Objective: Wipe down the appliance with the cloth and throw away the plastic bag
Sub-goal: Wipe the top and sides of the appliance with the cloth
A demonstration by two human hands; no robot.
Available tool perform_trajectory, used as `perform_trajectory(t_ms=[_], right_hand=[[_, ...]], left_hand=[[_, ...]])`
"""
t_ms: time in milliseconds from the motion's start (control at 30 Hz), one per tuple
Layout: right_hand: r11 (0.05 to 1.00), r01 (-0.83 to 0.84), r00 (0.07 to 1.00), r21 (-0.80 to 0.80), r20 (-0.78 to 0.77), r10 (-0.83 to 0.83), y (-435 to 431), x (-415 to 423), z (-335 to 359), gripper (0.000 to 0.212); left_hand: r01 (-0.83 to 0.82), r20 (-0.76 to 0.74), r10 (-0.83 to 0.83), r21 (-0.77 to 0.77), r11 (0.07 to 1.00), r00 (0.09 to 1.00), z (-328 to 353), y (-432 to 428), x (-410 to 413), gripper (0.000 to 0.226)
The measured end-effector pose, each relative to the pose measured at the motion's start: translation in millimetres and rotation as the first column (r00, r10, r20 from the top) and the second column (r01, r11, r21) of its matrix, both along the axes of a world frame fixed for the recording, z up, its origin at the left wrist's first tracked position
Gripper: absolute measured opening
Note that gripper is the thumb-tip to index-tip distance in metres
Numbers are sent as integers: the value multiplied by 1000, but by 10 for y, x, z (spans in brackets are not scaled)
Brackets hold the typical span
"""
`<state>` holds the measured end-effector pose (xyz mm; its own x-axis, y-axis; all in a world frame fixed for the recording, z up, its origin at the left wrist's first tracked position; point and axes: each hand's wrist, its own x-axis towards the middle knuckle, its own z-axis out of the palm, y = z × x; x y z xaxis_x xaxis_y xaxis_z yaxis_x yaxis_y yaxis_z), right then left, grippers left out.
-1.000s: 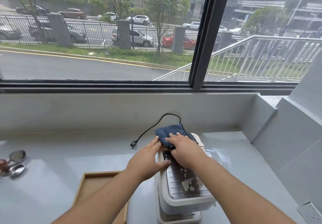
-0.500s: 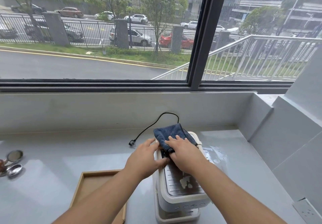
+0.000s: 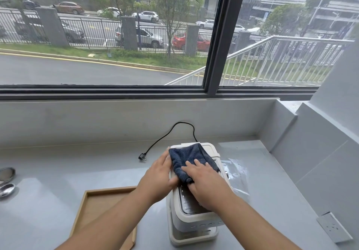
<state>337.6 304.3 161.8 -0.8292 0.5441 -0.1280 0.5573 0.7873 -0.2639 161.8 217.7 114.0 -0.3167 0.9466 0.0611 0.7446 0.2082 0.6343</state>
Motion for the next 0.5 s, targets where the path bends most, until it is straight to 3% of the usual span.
perform_trajectory(t_ms=[233, 400, 500], right_hand=[[998, 14, 999, 63, 41, -16, -157, 223, -44, 61], [994, -50, 994, 100, 102, 40, -304, 425, -38, 61], [996, -67, 984, 58, 169, 57, -402, 501, 33, 64]], left_hand=[[150, -263, -169, -88, 985, 950, 27, 92, -52, 73], [151, -309, -180, -115, 982, 934, -8, 186, -101, 57], [153, -348, -200, -159, 975, 916, -28, 247, -99, 59]])
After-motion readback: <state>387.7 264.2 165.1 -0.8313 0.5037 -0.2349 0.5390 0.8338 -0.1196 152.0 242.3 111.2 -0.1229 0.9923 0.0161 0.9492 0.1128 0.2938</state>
